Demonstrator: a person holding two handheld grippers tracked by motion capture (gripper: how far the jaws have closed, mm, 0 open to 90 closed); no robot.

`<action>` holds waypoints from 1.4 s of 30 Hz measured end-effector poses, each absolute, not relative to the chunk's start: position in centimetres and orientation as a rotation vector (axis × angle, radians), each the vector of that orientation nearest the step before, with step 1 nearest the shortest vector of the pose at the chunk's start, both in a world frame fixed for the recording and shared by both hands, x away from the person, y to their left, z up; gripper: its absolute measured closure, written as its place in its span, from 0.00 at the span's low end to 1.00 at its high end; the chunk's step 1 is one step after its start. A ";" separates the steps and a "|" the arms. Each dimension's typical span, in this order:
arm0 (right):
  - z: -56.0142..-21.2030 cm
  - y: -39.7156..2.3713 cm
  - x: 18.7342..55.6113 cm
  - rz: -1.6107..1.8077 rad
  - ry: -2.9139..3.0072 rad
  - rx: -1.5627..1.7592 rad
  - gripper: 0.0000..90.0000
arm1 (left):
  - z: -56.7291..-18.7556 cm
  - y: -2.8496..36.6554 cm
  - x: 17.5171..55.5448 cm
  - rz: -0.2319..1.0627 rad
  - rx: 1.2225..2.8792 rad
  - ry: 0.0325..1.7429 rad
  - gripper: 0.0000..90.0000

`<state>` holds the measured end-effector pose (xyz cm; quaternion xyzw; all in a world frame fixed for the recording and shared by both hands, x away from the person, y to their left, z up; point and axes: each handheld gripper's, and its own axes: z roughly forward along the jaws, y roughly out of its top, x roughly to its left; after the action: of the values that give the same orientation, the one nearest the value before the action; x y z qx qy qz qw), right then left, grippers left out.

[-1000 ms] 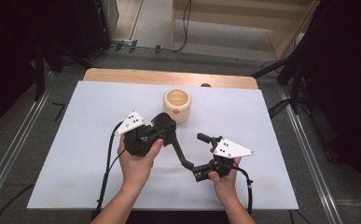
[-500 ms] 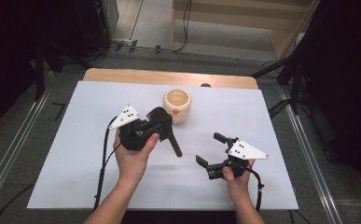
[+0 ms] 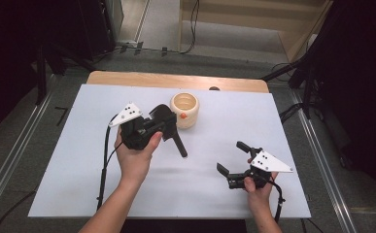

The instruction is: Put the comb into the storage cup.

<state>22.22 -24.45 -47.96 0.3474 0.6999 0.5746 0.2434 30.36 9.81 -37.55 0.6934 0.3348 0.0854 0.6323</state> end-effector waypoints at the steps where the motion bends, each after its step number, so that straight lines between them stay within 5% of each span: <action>1: -48.0 -24.7 22.1 1.568 1.907 0.955 0.00 | -37.5 9.8 30.4 0.197 1.584 0.767 0.94; 42: -50.0 -31.6 19.3 1.475 1.852 1.063 0.00 | -35.1 11.6 35.6 0.224 1.574 0.778 0.94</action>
<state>19.30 -31.59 -50.00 0.3943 0.6872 0.5473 0.2698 35.59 11.61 -35.06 0.6883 0.3403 0.0978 0.6332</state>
